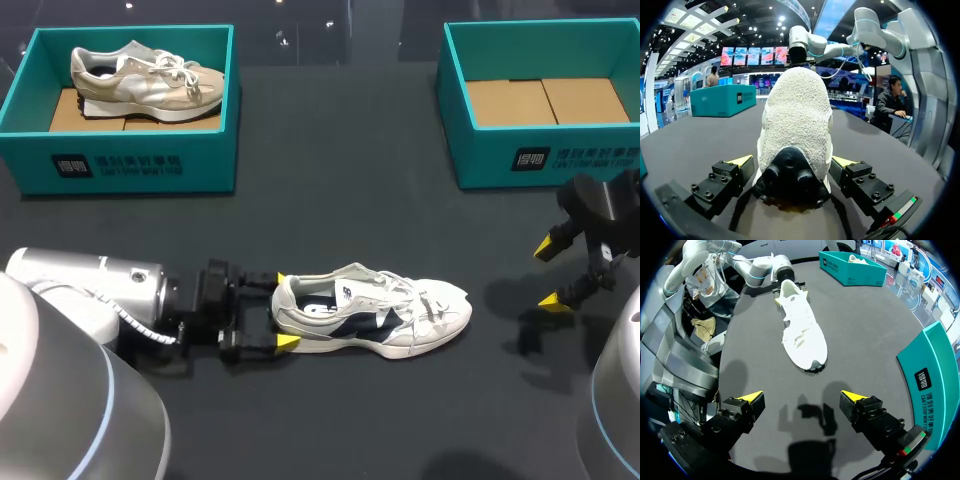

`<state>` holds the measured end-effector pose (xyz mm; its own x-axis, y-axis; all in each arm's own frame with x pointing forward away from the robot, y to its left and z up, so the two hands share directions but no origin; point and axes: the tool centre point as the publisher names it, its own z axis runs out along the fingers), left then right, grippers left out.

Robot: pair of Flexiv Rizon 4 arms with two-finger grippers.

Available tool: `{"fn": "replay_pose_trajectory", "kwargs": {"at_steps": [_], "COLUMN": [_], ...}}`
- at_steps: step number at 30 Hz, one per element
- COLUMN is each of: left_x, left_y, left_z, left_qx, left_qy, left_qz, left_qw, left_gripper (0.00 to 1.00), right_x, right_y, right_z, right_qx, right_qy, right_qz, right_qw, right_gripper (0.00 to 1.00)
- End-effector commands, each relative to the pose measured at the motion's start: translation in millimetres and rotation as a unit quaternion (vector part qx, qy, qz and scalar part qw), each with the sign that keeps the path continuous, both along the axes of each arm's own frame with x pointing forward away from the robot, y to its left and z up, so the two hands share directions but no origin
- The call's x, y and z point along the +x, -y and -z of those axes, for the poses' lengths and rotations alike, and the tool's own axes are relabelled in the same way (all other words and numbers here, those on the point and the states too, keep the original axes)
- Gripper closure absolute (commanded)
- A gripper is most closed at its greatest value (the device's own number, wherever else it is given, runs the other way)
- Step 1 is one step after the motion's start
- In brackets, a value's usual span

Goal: Take the shoe out of the shoebox, open the shoe tongue, remove and reinsert the insole, then place the shoe into the shoebox

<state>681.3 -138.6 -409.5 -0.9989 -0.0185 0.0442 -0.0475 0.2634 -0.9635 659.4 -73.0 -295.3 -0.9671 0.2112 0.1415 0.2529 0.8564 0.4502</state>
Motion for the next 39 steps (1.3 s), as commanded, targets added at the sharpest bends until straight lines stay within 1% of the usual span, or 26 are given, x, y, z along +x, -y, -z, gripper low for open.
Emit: {"fn": "replay_pose_trajectory", "kwargs": {"at_steps": [1, 19, 20, 21, 23, 24, 25, 39], "left_x": [2.5, -2.7, -2.7, -2.8, -2.7, -2.6, -2.3, 16.3], "left_y": [7.4, 25.1, 25.5, 25.8, 26.1, 26.1, 26.2, 19.1], "left_z": [4.6, 9.3, 9.7, 10.0, 10.2, 10.3, 10.3, 7.2], "left_qx": [-0.002, -0.014, -0.015, -0.018, -0.022, -0.023, -0.024, -0.009], "left_qy": [-0.003, -0.023, -0.023, -0.025, -0.024, -0.024, -0.023, -0.010], "left_qz": [0.004, 0.012, 0.012, 0.013, 0.018, 0.020, 0.024, 0.035], "left_qw": [1.000, 1.000, 1.000, 0.999, 0.999, 0.999, 0.999, 0.999], "left_gripper": [0.00, 0.00, 0.01, 0.07, 0.68, 0.95, 1.00, 1.00], "right_x": [-1.1, -1.1, -1.1, -1.1, -1.1, -1.1, -1.1, -1.1], "right_y": [-0.3, -0.3, -0.3, -0.3, -0.3, -0.3, -0.3, -0.3], "right_z": [-0.1, -0.1, -0.1, -0.1, -0.1, -0.1, -0.1, -0.1], "right_qx": [-0.001, -0.001, -0.001, -0.001, -0.001, -0.001, -0.001, -0.001], "right_qy": [0.001, 0.001, 0.001, 0.001, 0.001, 0.001, 0.001, 0.001], "right_qz": [0.001, 0.001, 0.001, 0.001, 0.001, 0.001, 0.001, 0.001], "right_qw": [1.000, 1.000, 1.000, 1.000, 1.000, 1.000, 1.000, 1.000], "right_gripper": [0.00, 0.00, 0.00, 0.00, 0.00, 0.00, 0.00, 0.00]}}
